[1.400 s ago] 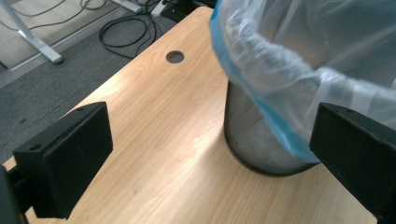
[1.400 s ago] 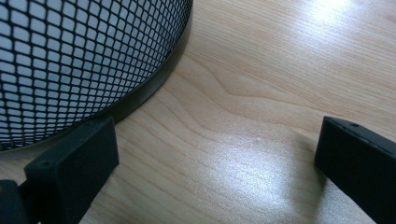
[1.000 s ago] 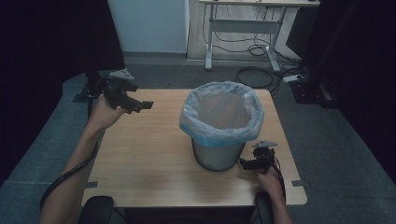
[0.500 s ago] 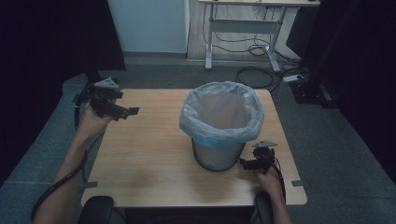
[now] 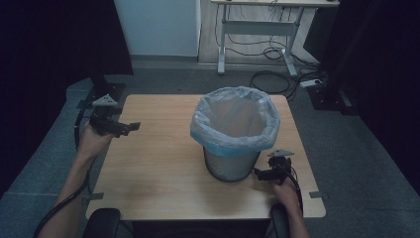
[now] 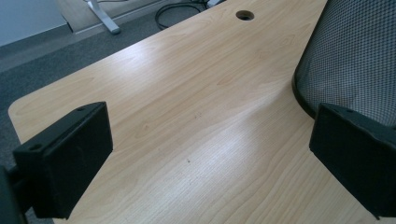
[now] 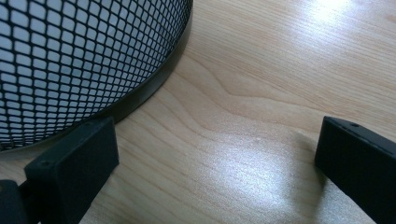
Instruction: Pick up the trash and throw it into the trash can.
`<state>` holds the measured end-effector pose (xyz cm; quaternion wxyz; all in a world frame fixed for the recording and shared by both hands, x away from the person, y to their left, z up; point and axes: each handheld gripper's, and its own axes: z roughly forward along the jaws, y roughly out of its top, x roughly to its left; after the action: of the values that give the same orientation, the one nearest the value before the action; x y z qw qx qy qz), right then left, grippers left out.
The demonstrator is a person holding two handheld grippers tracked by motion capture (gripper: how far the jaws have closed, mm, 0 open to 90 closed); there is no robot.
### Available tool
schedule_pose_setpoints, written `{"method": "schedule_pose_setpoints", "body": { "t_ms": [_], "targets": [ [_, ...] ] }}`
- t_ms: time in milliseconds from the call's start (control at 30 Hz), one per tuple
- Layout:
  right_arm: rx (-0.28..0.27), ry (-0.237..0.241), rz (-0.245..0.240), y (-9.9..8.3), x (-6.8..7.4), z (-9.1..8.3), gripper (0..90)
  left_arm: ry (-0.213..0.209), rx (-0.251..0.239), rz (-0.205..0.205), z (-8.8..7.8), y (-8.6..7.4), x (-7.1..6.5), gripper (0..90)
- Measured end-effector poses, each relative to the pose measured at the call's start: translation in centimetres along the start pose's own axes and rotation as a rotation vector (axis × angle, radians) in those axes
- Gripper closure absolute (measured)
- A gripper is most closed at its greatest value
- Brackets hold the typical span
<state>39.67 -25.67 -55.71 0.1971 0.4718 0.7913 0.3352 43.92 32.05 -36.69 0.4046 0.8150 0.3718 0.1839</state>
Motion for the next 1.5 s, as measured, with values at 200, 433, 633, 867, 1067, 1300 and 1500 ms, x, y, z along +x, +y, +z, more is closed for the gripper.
{"method": "schedule_pose_setpoints", "body": {
  "t_ms": [200,433,633,867,1067,1300,1500],
  "targets": [
    [0.0,0.0,0.0,0.0,0.0,0.0,0.0,0.003,0.0,-0.015,1.1,-1.8,0.1,0.0],
    [-0.001,0.0,0.0,0.0,0.0,0.0,0.0,0.009,0.011,-0.023,2.7,-3.9,0.1,0.0],
    [-0.001,0.001,0.0,0.0,0.0,0.0,0.0,-0.003,0.01,-0.039,3.9,-5.5,0.0,0.0],
    [0.0,0.002,0.001,0.0,0.0,0.0,0.0,-0.016,-0.001,-0.068,5.1,-7.1,-0.2,0.0],
    [0.0,0.002,0.001,0.0,0.0,0.0,0.0,-0.013,0.013,-0.071,6.2,-8.4,-0.5,0.0],
    [0.0,0.002,0.002,0.0,0.0,0.0,0.0,-0.011,0.036,-0.069,7.7,-9.7,-1.1,0.0],
    [0.0,0.002,0.001,0.0,0.0,0.0,0.0,-0.011,0.066,-0.061,9.0,-10.9,-1.6,0.0]
  ]
}}
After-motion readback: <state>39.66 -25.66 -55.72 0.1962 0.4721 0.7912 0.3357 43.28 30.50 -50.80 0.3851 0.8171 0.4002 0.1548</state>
